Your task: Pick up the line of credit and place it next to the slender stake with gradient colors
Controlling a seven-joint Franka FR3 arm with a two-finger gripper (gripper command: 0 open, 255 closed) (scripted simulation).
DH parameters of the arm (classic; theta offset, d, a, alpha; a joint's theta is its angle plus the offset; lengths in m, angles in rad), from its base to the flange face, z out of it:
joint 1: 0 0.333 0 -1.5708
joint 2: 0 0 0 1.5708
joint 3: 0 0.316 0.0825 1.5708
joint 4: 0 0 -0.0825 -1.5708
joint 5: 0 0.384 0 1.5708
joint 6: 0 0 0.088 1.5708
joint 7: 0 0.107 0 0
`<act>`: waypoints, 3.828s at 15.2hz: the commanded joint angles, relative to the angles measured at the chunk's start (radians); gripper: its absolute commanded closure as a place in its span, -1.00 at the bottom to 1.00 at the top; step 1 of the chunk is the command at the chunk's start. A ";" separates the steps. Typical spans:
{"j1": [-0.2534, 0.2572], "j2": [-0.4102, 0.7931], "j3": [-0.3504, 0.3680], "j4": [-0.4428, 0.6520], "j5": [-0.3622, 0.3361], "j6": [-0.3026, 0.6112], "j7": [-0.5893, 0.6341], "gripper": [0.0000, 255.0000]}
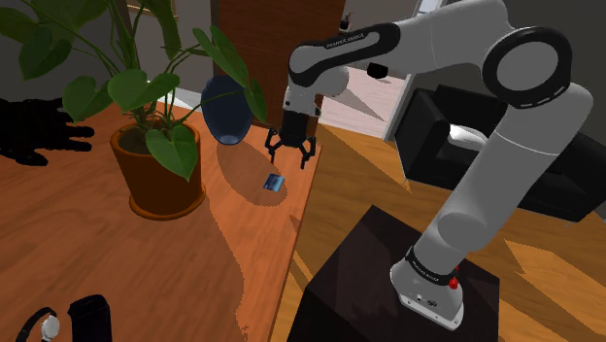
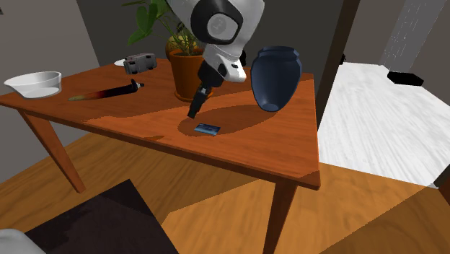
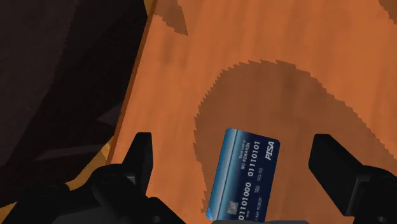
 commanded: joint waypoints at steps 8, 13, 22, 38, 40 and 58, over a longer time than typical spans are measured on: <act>0.001 0.186 -0.005 0.045 0.105 0.114 0.118 -1.00; 0.012 0.199 0.004 0.017 0.118 0.158 0.112 -1.00; 0.012 0.199 0.004 0.018 0.117 0.158 0.112 1.00; 0.006 0.130 0.001 0.053 0.104 0.063 0.159 1.00; 0.005 0.117 0.000 0.063 0.102 0.041 0.169 1.00; 0.017 -0.001 0.014 0.114 0.106 -0.095 0.271 1.00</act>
